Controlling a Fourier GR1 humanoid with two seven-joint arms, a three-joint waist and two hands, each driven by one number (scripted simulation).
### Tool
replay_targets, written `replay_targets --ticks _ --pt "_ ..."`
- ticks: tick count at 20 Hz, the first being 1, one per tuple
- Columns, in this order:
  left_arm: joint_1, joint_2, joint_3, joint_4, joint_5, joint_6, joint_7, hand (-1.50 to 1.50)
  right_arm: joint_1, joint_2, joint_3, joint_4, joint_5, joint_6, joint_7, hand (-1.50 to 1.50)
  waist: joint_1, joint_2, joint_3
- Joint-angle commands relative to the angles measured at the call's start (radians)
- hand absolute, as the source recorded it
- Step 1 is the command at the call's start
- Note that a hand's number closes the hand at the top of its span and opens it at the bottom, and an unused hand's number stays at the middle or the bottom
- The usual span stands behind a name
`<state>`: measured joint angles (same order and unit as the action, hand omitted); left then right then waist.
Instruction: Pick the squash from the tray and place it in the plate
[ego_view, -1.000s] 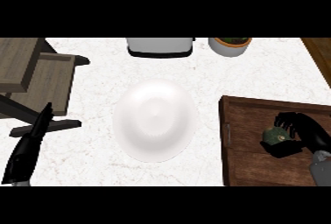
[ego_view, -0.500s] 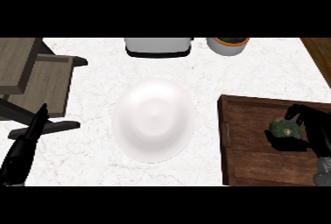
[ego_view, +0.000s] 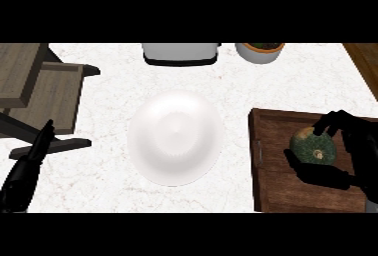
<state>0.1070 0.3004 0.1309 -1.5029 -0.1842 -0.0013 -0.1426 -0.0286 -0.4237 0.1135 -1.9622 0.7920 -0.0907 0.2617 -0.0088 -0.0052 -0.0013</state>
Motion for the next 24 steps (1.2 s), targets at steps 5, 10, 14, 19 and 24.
replay_targets --ticks 5,10,14,19,24 --pt "-0.046 -0.018 -0.005 0.046 -0.032 0.014 -0.023 0.0 -0.162 0.14 0.236 -0.19 0.096 0.167 0.225 1.5 0.013 0.005 0.0" --pt "-0.031 -0.043 -0.014 0.015 -0.046 0.021 -0.018 0.0 -0.34 0.299 0.292 -0.009 0.16 0.149 0.275 1.5 0.018 0.006 0.001" --pt "-0.034 -0.029 -0.019 -0.02 -0.039 -0.012 0.044 0.0 -0.544 0.417 0.294 0.175 0.148 0.168 0.381 1.5 0.025 0.006 0.001" --pt "-0.011 -0.052 -0.025 0.009 -0.052 -0.002 -0.016 0.0 -0.563 0.422 0.427 0.387 0.096 0.0 0.449 1.5 0.028 0.008 0.001" --pt "-0.011 -0.037 -0.008 -0.071 -0.039 -0.019 0.066 0.0 -0.697 0.423 0.442 0.607 -0.005 0.001 0.473 1.5 0.035 0.007 0.001"
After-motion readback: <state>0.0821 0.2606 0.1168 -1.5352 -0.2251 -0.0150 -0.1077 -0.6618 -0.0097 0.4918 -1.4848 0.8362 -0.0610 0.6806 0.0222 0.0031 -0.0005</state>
